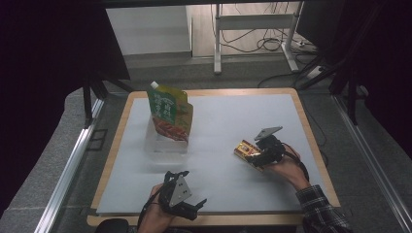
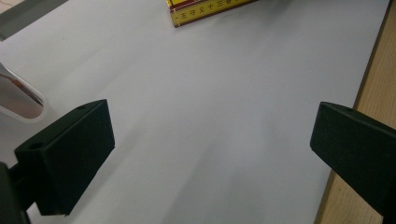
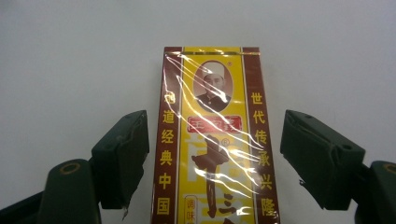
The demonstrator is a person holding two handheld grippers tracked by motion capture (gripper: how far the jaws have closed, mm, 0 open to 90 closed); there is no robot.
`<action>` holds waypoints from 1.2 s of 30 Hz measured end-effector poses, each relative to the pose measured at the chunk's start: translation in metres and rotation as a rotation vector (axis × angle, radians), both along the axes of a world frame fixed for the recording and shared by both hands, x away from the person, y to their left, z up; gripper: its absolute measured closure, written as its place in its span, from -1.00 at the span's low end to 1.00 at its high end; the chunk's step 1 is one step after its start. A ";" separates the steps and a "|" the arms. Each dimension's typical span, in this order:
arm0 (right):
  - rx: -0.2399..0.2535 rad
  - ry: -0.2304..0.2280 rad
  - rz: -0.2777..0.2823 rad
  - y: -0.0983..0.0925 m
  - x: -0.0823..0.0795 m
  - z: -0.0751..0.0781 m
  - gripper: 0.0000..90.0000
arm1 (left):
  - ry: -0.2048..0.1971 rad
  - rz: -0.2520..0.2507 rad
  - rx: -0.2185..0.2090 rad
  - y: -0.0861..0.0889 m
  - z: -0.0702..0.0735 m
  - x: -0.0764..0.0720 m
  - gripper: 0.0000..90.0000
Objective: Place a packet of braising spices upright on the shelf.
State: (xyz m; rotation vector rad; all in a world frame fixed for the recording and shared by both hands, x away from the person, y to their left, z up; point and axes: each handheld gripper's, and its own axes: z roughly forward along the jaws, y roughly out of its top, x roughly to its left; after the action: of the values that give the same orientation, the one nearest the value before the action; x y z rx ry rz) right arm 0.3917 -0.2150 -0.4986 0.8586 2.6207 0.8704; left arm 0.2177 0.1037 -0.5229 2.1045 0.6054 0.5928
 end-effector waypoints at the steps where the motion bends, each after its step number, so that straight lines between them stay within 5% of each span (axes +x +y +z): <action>1: -0.004 0.011 0.002 0.001 0.000 0.001 -0.48 | -0.001 0.000 0.000 0.000 0.000 0.000 -1.00; 23: -0.263 0.166 0.037 0.039 0.030 0.009 -0.47 | -0.002 -0.005 0.015 0.000 0.000 0.000 -1.00; 36: -0.332 0.212 0.043 0.054 0.041 0.003 -0.37 | -0.004 -0.001 0.006 0.000 0.000 0.000 -1.00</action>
State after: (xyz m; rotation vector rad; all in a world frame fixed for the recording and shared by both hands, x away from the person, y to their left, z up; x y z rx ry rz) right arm 0.4323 -0.1606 -0.4958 0.8448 2.8596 0.3497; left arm 0.2173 0.1035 -0.5231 2.1087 0.6009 0.5989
